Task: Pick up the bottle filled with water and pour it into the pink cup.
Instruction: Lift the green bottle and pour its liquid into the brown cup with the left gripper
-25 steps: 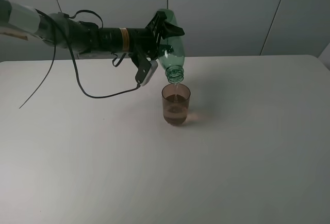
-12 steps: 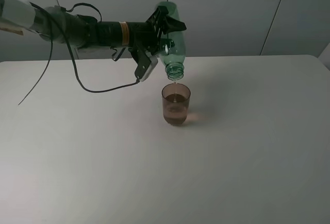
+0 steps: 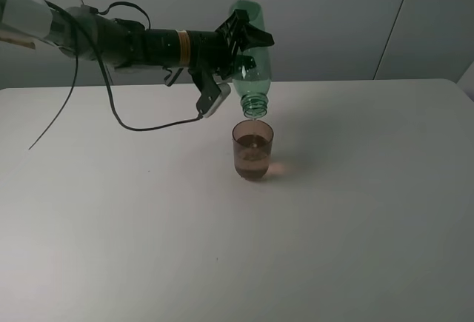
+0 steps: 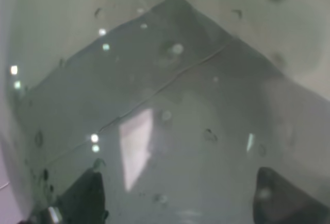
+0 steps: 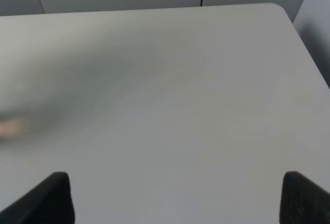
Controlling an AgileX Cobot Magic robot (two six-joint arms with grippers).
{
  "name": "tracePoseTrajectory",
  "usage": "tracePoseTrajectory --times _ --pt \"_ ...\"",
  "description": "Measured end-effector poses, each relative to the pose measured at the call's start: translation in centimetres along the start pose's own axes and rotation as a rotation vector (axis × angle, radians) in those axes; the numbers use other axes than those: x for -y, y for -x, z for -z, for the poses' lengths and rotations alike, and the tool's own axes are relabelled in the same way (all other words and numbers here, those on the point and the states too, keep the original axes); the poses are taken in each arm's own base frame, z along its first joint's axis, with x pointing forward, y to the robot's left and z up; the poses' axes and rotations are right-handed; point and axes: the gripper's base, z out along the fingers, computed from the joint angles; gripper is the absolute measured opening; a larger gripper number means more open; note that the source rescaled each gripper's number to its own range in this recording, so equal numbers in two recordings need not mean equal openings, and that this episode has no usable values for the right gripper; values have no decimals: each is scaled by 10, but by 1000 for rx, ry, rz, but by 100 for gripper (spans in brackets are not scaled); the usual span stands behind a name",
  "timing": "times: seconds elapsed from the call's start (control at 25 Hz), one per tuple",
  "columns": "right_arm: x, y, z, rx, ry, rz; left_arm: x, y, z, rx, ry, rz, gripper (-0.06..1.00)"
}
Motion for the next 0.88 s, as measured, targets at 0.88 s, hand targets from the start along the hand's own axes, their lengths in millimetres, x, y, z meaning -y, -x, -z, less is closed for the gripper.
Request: tracePoseTrajectory --times 0.88 --pt "0 0 0 0 0 0 -4 2 -3 8 -21 -54 0"
